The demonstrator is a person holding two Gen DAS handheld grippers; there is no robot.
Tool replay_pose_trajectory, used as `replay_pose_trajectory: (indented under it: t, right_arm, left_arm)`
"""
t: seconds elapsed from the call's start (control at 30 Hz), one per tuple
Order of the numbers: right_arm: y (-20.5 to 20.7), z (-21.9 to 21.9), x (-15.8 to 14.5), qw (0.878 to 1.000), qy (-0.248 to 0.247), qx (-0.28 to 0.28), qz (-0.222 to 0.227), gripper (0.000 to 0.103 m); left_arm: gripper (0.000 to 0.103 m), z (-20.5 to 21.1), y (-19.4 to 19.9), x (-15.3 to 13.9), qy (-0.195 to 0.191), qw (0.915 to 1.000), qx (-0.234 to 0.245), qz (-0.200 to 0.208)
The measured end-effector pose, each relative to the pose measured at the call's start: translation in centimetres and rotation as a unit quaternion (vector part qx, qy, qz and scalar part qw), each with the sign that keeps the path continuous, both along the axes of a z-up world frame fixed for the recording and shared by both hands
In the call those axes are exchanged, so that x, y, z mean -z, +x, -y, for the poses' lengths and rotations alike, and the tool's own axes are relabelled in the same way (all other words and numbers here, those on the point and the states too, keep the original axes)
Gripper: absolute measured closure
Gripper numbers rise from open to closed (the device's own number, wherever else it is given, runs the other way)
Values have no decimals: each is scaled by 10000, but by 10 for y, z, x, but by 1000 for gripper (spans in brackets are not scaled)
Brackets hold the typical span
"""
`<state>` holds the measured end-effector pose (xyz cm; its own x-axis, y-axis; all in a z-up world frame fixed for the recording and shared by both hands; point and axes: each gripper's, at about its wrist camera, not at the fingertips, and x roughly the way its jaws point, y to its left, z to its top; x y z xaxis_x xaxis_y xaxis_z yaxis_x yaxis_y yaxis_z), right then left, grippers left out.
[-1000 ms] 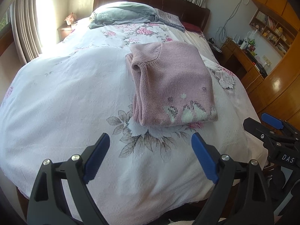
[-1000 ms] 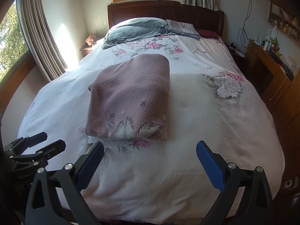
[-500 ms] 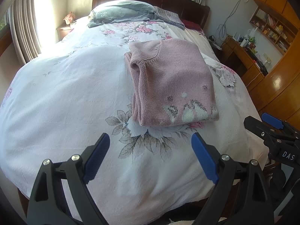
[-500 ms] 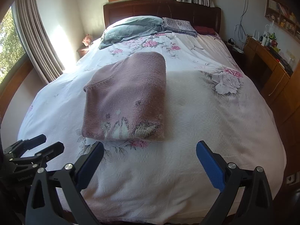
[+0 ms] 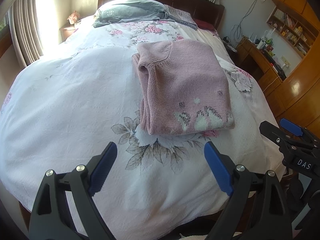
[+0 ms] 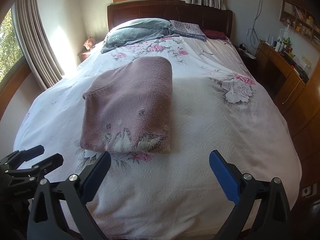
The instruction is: Fold small clothes
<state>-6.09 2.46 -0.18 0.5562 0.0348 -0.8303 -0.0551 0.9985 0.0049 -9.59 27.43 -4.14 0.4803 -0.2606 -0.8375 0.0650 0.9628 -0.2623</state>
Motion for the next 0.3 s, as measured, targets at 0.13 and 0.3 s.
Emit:
replay_pose_trajectory:
  t: [0.13,0.3]
  right_arm:
    - [0,-1,0,10000,-28,-14,-37,4]
    - [1,-2,-1,10000,-23,-11,-34,4]
  left_arm:
    - [15,-1,1,1,-22,10000,-16,-11]
    - [15,-1,1,1,-32,10000,-12,-10]
